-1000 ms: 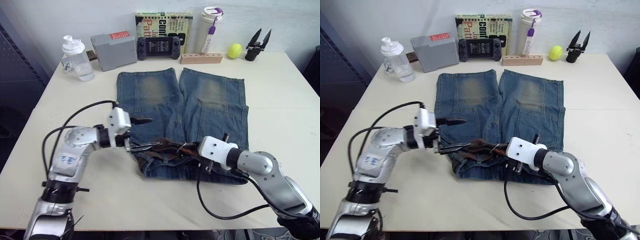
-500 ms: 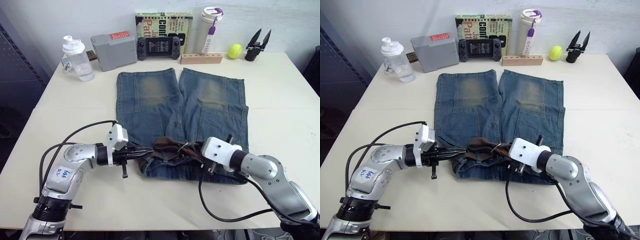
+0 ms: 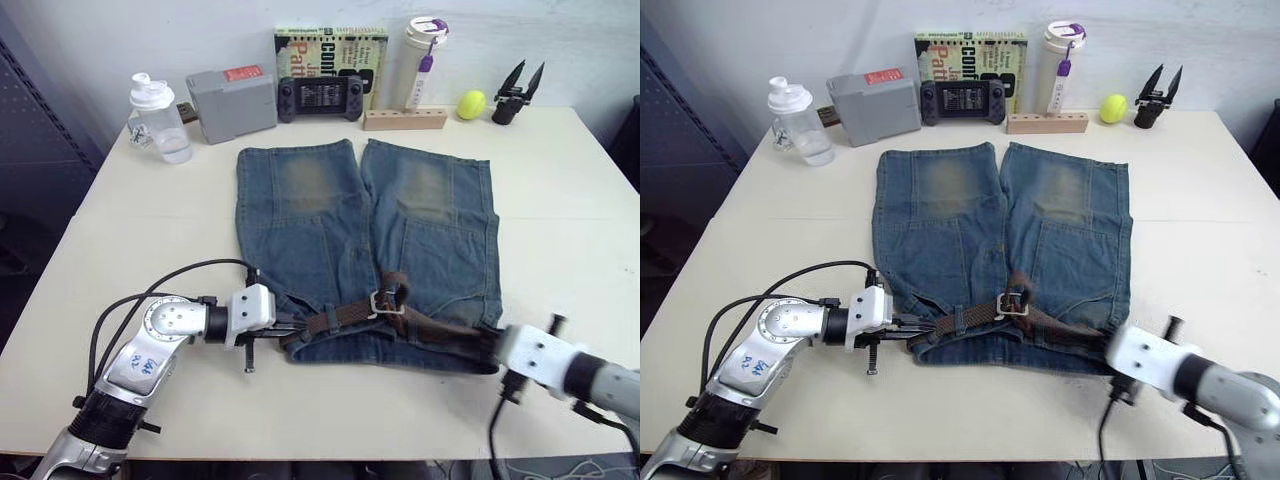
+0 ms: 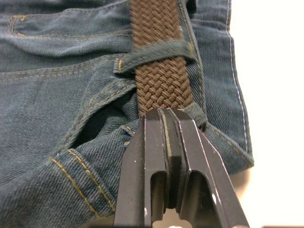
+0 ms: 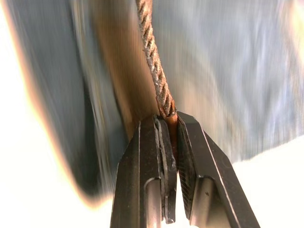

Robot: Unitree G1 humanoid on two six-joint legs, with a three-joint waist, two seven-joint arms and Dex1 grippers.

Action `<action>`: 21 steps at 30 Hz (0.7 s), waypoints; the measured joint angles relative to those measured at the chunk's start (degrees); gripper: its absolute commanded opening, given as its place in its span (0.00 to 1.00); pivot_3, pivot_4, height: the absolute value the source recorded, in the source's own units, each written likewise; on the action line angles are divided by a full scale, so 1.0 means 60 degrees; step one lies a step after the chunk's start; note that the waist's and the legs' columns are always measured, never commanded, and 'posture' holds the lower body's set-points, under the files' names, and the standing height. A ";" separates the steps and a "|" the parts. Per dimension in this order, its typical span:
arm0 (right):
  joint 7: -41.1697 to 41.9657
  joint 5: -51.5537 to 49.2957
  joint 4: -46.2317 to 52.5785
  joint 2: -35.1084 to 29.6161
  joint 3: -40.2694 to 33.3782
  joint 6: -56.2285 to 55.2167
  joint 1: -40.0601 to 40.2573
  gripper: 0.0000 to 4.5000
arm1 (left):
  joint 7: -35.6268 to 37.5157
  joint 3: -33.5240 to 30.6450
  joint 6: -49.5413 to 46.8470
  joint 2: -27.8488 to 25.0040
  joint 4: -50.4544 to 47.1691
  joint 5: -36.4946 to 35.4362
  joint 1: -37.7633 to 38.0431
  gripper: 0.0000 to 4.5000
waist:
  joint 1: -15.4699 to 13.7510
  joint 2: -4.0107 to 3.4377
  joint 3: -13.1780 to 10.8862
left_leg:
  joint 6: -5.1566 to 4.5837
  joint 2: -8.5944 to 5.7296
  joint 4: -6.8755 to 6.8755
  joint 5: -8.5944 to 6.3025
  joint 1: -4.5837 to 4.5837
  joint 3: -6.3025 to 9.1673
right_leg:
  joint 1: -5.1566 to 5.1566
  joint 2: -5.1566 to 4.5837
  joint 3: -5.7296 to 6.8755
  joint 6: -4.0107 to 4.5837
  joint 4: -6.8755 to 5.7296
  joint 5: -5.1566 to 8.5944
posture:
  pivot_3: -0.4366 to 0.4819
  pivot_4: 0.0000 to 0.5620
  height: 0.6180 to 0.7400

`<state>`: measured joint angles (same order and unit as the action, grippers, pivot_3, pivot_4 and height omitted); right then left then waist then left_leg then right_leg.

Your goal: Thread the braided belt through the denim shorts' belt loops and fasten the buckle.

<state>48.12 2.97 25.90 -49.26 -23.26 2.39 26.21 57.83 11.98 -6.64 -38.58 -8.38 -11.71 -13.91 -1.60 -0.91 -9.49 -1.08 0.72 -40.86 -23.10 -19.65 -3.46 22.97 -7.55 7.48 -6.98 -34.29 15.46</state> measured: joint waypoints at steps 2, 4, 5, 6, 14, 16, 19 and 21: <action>-0.0209 0.0303 -0.0790 -0.0160 -0.0447 -0.0474 0.0108 0.00 | 0.0012 0.0044 0.0139 -0.0043 0.0054 0.0105 0.0021 0.01 | 0.0038 0.0000 0.0000 | -0.0002 0.0006 0.0080 -0.0002 0.0092 -0.0008 | -0.0097 0.0002 -0.0014 0.0004 0.0068 0.0004 | 0.48 0.27 0.88; -0.0613 0.0647 -0.1851 -0.0499 -0.0786 -0.1117 -0.0014 0.00 | 0.0011 0.0085 0.0317 -0.0043 0.0054 0.0135 0.0066 0.01 | 0.0036 -0.0010 0.0006 | -0.0004 0.0009 0.0137 -0.0002 0.0165 0.0008 | -0.0095 -0.0006 -0.0056 0.0004 0.0072 0.0006 | 0.48 0.27 0.88; -0.0693 0.0663 -0.1987 -0.0521 -0.0809 -0.1238 -0.0094 0.00 | 0.0010 0.0099 0.0356 -0.0043 0.0053 0.0137 0.0073 0.01 | 0.0036 -0.0011 0.0006 | -0.0004 0.0012 0.0142 -0.0002 0.0180 0.0007 | -0.0093 -0.0005 -0.0056 0.0005 0.0066 0.0006 | 0.48 0.27 0.88; -0.0798 0.0669 -0.2090 -0.0530 -0.0816 -0.1312 -0.0225 0.00 | 0.0006 0.0116 0.0397 -0.0043 0.0050 0.0139 0.0086 0.01 | 0.0031 -0.0011 0.0007 | -0.0003 0.0016 0.0145 -0.0002 0.0179 0.0008 | -0.0093 -0.0003 -0.0053 0.0005 0.0059 0.0006 | 0.48 0.27 0.88; -0.1118 0.0789 -0.2349 -0.0614 -0.0810 -0.1887 -0.0551 0.00 | -0.0113 0.0115 0.0628 -0.0048 0.0046 0.0159 0.0188 0.01 | -0.0010 -0.0013 0.0007 | -0.0010 0.0018 0.0137 -0.0001 0.0173 0.0014 | -0.0100 -0.0021 -0.0062 0.0000 0.0066 0.0003 | 0.48 0.27 0.88; -0.1079 0.0707 -0.2164 -0.0490 -0.0571 -0.2068 -0.0571 0.00 | -0.0176 -0.0015 0.0824 -0.0073 0.0117 0.0168 0.0258 0.01 | 0.0019 -0.0013 0.0007 | -0.0009 0.0023 0.0137 -0.0001 0.0175 0.0014 | -0.0097 -0.0015 -0.0060 0.0000 0.0066 0.0003 | 0.48 0.27 0.88; -0.1014 0.0699 -0.2035 -0.0330 -0.0030 -0.2061 -0.0716 0.00 | -0.0251 -0.0281 0.1078 -0.0179 0.0237 0.0169 0.0402 0.01 | 0.0049 -0.0012 0.0006 | -0.0008 0.0033 0.0138 -0.0001 0.0174 0.0010 | -0.0090 -0.0007 -0.0057 0.0001 0.0063 0.0003 | 0.48 0.27 0.88; -0.0969 0.0733 -0.1966 -0.0312 0.0440 -0.2024 -0.0771 0.00 | -0.0325 -0.0493 0.1220 -0.0309 0.0345 0.0169 0.0499 0.01 | 0.0062 -0.0016 0.0004 | -0.0006 0.0034 0.0142 -0.0002 0.0175 0.0007 | -0.0082 -0.0006 -0.0055 0.0006 0.0059 0.0006 | 0.48 0.27 0.88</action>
<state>42.30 7.37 14.10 -51.13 -20.62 -9.75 21.58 55.88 9.02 0.68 -40.44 -6.31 -10.69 -10.92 -1.23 -1.01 -9.47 -1.12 0.92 -40.01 -23.11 -18.61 -3.43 22.48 -7.58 7.15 -6.94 -33.94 15.50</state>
